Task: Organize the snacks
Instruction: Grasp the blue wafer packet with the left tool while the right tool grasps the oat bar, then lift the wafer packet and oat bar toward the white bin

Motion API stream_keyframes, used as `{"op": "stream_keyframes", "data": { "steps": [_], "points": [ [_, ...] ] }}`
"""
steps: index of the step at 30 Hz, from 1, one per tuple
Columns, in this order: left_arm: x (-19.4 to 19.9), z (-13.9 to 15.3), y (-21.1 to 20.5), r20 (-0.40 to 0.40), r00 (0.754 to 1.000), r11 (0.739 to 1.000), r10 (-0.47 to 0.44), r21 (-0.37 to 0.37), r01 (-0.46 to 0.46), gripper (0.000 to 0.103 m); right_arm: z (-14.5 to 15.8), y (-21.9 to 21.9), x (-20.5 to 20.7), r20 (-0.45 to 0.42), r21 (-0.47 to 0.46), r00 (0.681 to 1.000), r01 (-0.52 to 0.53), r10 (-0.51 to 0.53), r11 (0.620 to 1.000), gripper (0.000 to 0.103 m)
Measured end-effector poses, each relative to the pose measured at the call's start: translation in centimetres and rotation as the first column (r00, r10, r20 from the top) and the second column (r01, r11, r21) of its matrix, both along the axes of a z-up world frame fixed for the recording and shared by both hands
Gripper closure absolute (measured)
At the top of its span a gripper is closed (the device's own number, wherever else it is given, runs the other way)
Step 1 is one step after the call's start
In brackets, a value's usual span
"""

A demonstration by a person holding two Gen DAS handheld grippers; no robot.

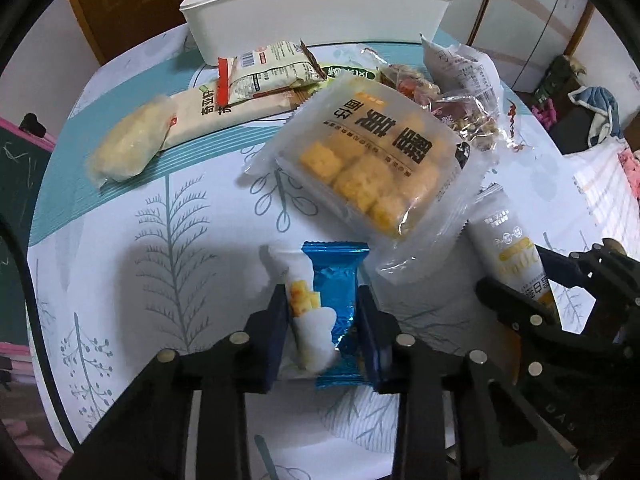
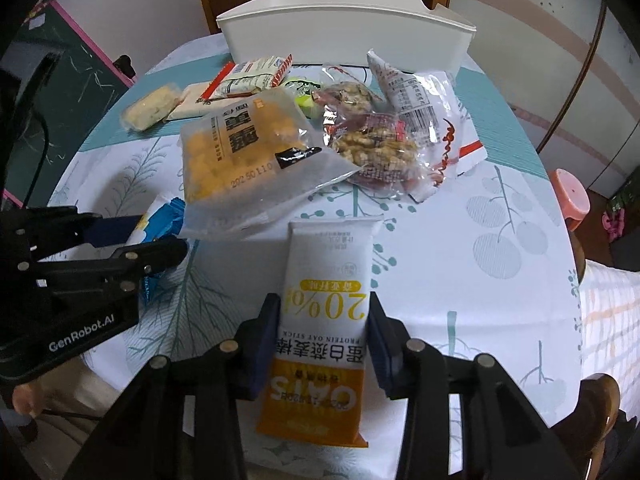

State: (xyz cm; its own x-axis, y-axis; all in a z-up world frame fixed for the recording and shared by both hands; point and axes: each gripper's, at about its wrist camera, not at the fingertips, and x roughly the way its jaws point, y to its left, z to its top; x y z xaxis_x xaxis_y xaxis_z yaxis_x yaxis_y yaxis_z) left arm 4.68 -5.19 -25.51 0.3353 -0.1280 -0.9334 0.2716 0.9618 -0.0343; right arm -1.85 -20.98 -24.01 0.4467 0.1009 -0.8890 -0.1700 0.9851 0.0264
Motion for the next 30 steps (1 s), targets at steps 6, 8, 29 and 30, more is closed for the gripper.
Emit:
{"op": "stream_keyframes", "data": {
  "steps": [6,8,29,30],
  "points": [
    [0.1,0.2,1.1,-0.003,1.0,0.999,0.012,-0.041,-0.012,0.074,0.0,-0.3,-0.1,0.009,0.031,1.0,0.015,-0.015,0.999,0.061],
    [-0.1,0.4,1.3,0.0,1.0,0.999,0.009,-0.052,-0.009,0.075,0.1,-0.4,0.0,0.012,0.049,1.0,0.021,-0.021,0.999,0.062],
    [-1.8,9.5,0.9,0.263,0.963,0.991,-0.066,-0.096,0.094,0.075,5.1,-2.2,-1.2,0.122,0.173,0.991,0.03,-0.051,0.985,0.064],
    [-1.9,10.1,0.9,0.271,0.96,0.991,-0.064,-0.098,0.094,0.075,5.6,-2.3,-1.2,0.139,0.177,0.989,0.033,-0.058,0.984,0.064]
  ]
}}
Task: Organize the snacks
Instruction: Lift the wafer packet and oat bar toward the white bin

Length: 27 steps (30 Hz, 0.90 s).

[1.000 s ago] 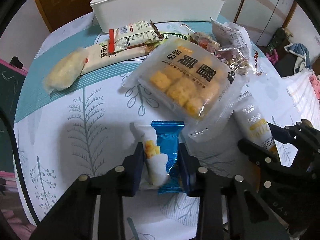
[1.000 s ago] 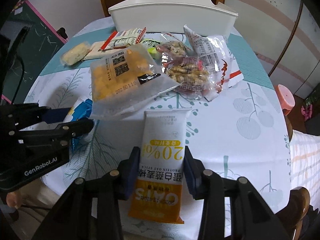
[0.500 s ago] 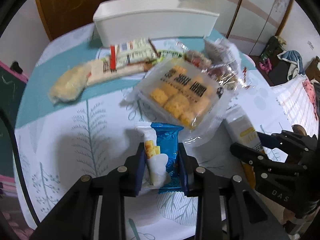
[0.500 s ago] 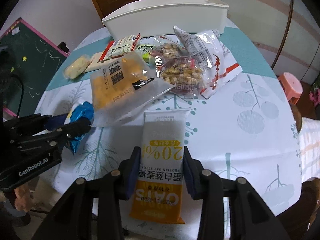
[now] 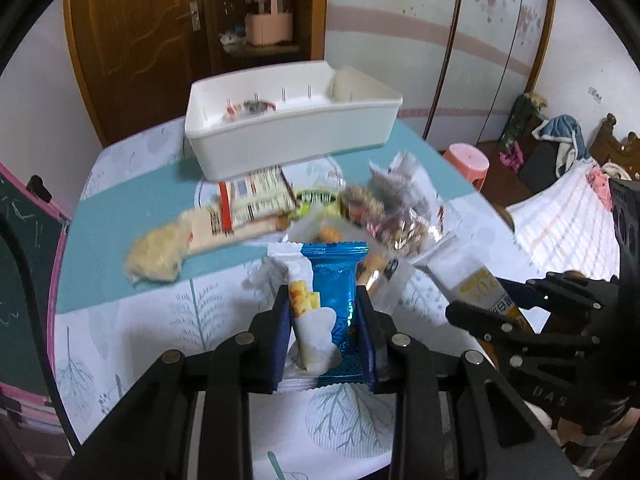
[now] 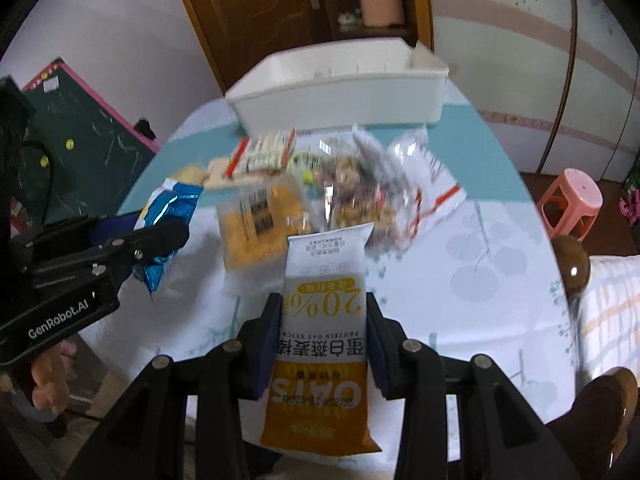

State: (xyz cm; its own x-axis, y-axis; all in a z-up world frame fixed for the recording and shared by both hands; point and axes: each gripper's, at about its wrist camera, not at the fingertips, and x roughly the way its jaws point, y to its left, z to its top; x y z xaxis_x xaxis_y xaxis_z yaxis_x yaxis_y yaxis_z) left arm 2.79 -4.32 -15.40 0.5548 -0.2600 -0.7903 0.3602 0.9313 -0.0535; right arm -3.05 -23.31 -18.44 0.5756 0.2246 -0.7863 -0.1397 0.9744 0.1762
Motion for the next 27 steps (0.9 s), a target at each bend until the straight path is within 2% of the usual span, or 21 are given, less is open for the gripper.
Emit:
{"op": "stream_keyframes", "data": {
  "steps": [6,10,17,27],
  "points": [
    [1.1,3.5,0.5,0.063,0.998,1.0,0.001,-0.022,0.0,0.075,3.6,-0.4,1.7,0.09,0.027,0.996,0.022,-0.025,0.999,0.064],
    [2.6,5.8,0.5,0.126,0.992,1.0,-0.004,0.01,0.003,0.075,6.7,-0.3,3.3,0.171,-0.002,0.985,0.013,-0.013,1.0,0.064],
    [6.5,10.9,1.3,0.209,0.978,1.0,0.004,0.022,-0.009,0.075,11.7,-0.7,7.4,0.23,-0.007,0.973,0.01,-0.008,1.0,0.064],
    [15.8,18.5,1.9,0.287,0.956,0.995,0.061,0.064,-0.083,0.075,21.8,-1.7,16.2,0.351,0.029,0.934,0.061,-0.068,0.998,0.064]
  ]
}}
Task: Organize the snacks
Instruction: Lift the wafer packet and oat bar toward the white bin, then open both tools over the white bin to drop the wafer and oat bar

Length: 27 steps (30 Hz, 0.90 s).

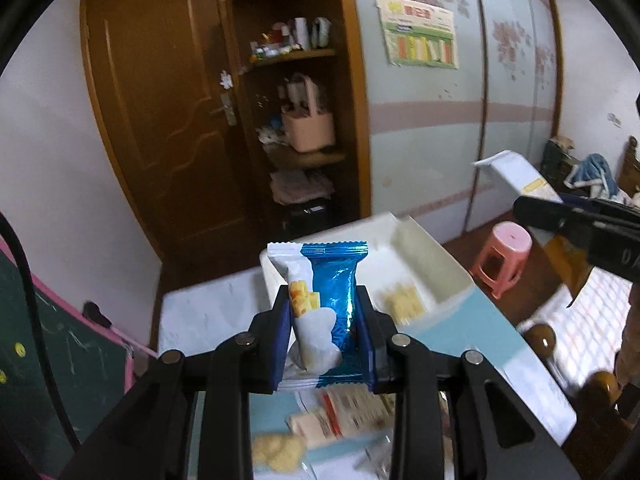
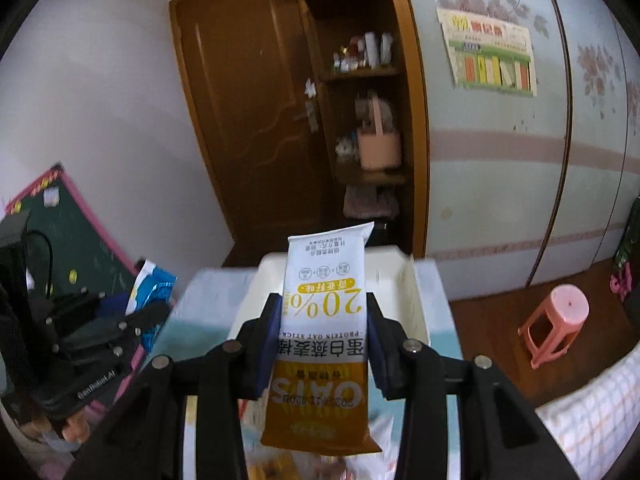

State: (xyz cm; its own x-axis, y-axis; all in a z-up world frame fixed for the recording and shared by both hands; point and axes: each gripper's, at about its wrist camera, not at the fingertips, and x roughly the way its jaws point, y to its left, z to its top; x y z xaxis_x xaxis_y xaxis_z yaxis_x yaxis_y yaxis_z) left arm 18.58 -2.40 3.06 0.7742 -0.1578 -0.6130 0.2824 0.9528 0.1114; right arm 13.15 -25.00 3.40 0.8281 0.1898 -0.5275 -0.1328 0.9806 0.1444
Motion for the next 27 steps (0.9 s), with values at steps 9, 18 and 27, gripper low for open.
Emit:
{"op": "stream_keyframes", "data": {
  "steps": [9,18,27],
  "points": [
    [10.0,2.9,0.4,-0.04,0.996,0.996,0.077,-0.033,-0.078,0.075,2.3,0.5,10.2,-0.056,0.022,0.996,0.067,-0.065,0.998,0.063],
    [15.4,-0.8,-1.6,-0.111,0.994,0.999,0.014,-0.029,-0.017,0.033,-2.5,0.1,16.9,-0.212,0.01,0.972,0.101,-0.097,0.995,0.059],
    [15.7,-3.4,-2.3,-0.105,0.994,0.999,0.02,0.043,-0.015,0.0,-3.9,-0.1,17.6,-0.257,-0.018,0.96,0.113,-0.114,0.993,0.028]
  ]
}}
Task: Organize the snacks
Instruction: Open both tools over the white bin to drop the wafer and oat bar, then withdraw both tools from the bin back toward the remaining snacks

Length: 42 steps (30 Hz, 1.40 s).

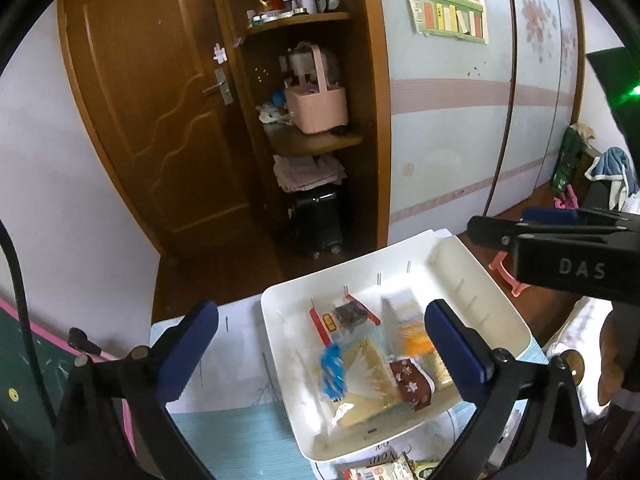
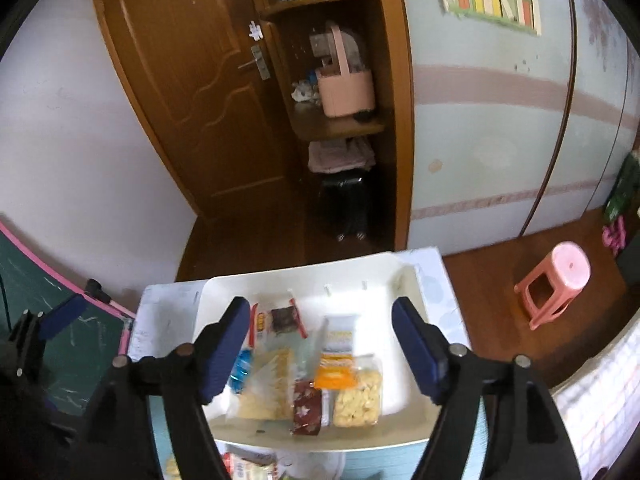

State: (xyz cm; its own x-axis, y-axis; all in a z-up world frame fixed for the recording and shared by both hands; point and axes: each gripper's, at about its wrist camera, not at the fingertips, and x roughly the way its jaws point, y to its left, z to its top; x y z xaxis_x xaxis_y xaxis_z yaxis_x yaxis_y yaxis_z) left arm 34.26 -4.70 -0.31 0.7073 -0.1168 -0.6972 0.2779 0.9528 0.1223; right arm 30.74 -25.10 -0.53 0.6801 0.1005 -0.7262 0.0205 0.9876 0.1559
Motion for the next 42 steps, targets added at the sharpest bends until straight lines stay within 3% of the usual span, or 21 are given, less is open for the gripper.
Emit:
{"op": "stream_keyframes", "data": {
  "steps": [11,26,29,34,42],
  "points": [
    [-2.7,2.7,3.6,0.021,0.996,0.995,0.089,-0.057,-0.088,0.0,2.0,-0.4,-2.6,0.036,0.005,0.999,0.001,-0.001,1.0,0.026],
    [-11.5,6.6,7.9,0.049,0.992,0.989,0.118,-0.098,-0.113,0.0,5.8,-1.5,-12.8,0.121,0.052,0.993,-0.008,0.001,0.999,0.022],
    [-13.7,6.8,8.5,0.053,0.994,0.99,0.095,-0.11,-0.088,0.0,6.0,-1.3,-15.2,0.145,0.06,0.989,-0.036,0.027,0.998,0.015],
    [-17.1,6.3,9.2,0.033,0.998,0.989,0.044,-0.146,-0.038,0.0,5.4,-0.7,-18.8,0.181,0.064,0.982,-0.063,0.05,0.996,0.013],
    [-21.0,2.9,9.8,-0.015,1.0,0.982,-0.016,-0.19,0.013,0.0,2.0,1.6,-23.0,0.198,0.056,0.972,-0.137,0.124,0.989,0.006]
  ]
}}
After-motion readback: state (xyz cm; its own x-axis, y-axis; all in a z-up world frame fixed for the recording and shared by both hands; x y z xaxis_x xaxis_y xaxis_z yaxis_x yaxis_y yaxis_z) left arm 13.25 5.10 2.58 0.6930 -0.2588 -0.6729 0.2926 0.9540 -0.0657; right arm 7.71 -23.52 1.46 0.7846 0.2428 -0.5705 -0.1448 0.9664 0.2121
